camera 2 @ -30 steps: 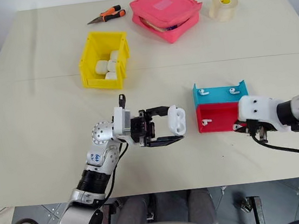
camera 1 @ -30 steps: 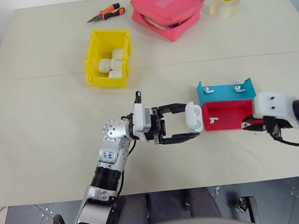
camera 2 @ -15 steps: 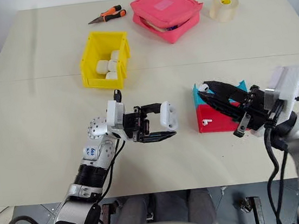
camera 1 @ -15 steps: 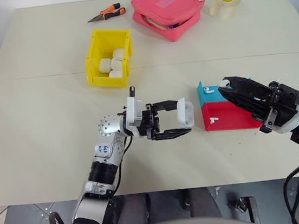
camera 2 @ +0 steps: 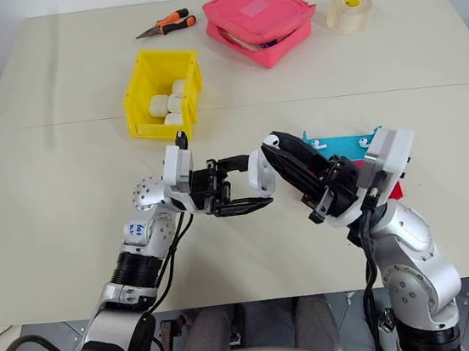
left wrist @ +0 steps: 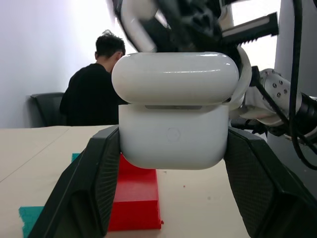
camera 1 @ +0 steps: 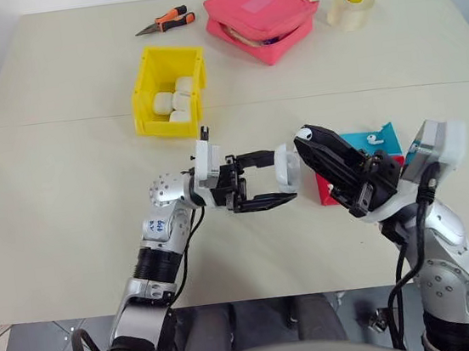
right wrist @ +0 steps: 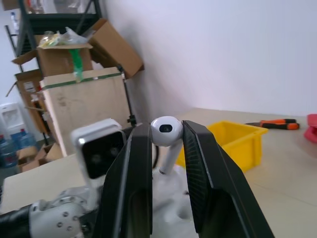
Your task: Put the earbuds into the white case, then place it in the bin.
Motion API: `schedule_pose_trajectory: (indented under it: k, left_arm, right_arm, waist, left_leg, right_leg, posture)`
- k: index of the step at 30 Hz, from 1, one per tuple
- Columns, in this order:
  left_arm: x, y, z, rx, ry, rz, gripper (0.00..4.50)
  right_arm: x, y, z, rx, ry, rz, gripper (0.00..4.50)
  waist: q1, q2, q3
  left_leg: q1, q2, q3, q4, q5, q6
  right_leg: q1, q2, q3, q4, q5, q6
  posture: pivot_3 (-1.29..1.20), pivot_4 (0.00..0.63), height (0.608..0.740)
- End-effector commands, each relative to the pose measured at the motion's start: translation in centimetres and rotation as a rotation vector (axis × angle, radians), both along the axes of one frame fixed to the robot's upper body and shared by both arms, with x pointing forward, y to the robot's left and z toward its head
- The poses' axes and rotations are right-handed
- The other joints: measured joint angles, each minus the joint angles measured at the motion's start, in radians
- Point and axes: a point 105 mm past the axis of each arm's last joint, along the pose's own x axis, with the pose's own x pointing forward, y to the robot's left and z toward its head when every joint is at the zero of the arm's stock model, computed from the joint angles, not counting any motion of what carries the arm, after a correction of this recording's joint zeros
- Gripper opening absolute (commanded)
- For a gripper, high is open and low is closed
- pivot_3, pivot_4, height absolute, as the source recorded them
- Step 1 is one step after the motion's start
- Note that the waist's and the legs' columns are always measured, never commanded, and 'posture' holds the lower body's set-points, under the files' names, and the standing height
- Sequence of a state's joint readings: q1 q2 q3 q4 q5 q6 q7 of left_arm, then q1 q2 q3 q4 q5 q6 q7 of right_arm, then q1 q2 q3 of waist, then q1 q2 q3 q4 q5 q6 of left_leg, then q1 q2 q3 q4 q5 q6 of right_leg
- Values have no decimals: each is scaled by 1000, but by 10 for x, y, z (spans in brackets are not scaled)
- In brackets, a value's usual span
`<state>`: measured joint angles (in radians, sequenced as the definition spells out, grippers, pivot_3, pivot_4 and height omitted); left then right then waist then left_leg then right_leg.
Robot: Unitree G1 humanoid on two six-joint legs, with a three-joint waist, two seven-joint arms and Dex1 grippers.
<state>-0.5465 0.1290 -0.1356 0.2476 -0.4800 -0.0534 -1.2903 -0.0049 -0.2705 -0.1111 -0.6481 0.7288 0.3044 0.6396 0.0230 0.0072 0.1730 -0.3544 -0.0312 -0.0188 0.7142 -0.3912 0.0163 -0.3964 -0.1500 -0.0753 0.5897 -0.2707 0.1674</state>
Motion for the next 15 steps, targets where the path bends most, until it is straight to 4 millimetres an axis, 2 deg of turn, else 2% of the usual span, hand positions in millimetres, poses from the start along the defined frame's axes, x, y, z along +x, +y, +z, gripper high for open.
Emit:
schedule_pose_trajectory:
  k: [1, 15]
  left_arm:
    - [-4, 1, 11, -30, -39, -3, 2771]
    - [-3, 1, 14, -39, -45, 6, 2771]
  right_arm:
    - [0, 2, 3, 18, -48, -3, 510]
    - [3, 7, -22, -58, -8, 30, 510]
  waist:
    - [-1, 0, 0]
    - [0, 0, 0]
  left_leg:
    - [0, 0, 0, 0, 0, 0]
    - [0, 0, 1, 0, 0, 0]
  right_leg:
    - [0, 0, 0, 0, 0, 0]
    - [0, 0, 0, 0, 0, 0]
  posture:
    - [0, 150, 740]
    - [0, 150, 740]
